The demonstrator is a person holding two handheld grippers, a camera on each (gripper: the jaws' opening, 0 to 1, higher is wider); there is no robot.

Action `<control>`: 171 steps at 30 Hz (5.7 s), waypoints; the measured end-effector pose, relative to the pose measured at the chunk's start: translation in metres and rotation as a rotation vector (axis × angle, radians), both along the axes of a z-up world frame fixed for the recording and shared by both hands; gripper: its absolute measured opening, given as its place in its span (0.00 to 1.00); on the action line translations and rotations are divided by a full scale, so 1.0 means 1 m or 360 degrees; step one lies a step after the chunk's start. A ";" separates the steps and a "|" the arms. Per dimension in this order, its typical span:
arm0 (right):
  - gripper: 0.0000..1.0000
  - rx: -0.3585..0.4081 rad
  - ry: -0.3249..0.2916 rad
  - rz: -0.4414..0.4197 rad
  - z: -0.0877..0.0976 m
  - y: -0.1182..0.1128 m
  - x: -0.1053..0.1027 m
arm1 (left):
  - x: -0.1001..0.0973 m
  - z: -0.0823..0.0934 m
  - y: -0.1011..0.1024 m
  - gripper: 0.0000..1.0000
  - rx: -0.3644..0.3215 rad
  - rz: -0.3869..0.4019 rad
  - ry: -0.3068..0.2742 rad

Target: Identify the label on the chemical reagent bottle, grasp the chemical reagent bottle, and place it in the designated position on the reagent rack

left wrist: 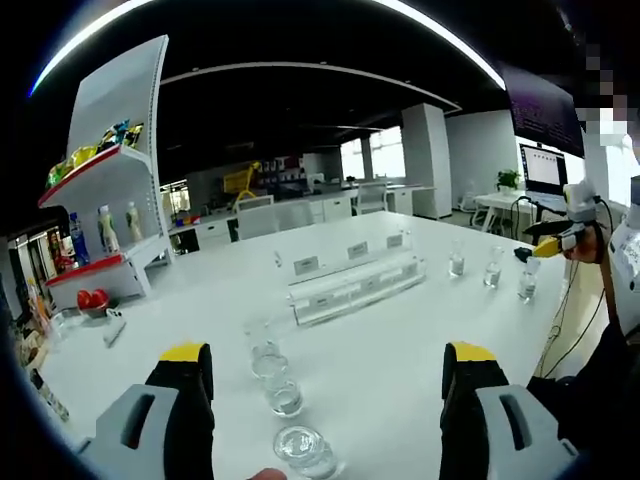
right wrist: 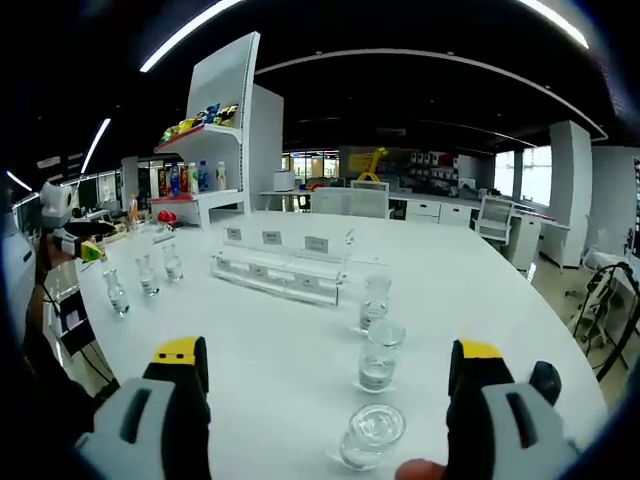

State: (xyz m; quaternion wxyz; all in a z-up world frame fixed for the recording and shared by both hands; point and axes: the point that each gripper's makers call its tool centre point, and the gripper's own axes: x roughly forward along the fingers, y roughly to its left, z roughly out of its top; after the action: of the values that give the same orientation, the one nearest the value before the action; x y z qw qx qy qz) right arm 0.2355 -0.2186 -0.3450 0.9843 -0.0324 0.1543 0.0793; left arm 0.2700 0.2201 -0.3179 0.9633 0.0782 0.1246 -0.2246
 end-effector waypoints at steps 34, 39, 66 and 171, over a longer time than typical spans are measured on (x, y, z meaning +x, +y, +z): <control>0.97 -0.0010 0.0034 -0.0015 -0.009 -0.002 0.002 | 0.005 -0.002 -0.004 0.95 0.0027 -0.0033 -0.0017; 0.97 -0.0021 0.0030 -0.0013 -0.006 -0.002 0.002 | 0.002 0.002 -0.017 0.95 -0.0077 -0.0111 -0.0011; 0.97 -0.0013 0.0049 0.0007 -0.006 0.002 0.011 | 0.004 -0.007 -0.005 0.95 0.0000 -0.0038 -0.0003; 0.23 0.0072 -0.0361 -0.0240 -0.067 -0.043 -0.015 | -0.001 -0.005 -0.023 0.95 0.0073 -0.0127 -0.0008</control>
State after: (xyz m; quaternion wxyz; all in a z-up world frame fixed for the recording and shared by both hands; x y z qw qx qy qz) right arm 0.2204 -0.2617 -0.4125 0.9991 -0.0072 0.0423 0.0045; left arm 0.2690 0.1974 -0.3230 0.9518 0.1056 0.1240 -0.2599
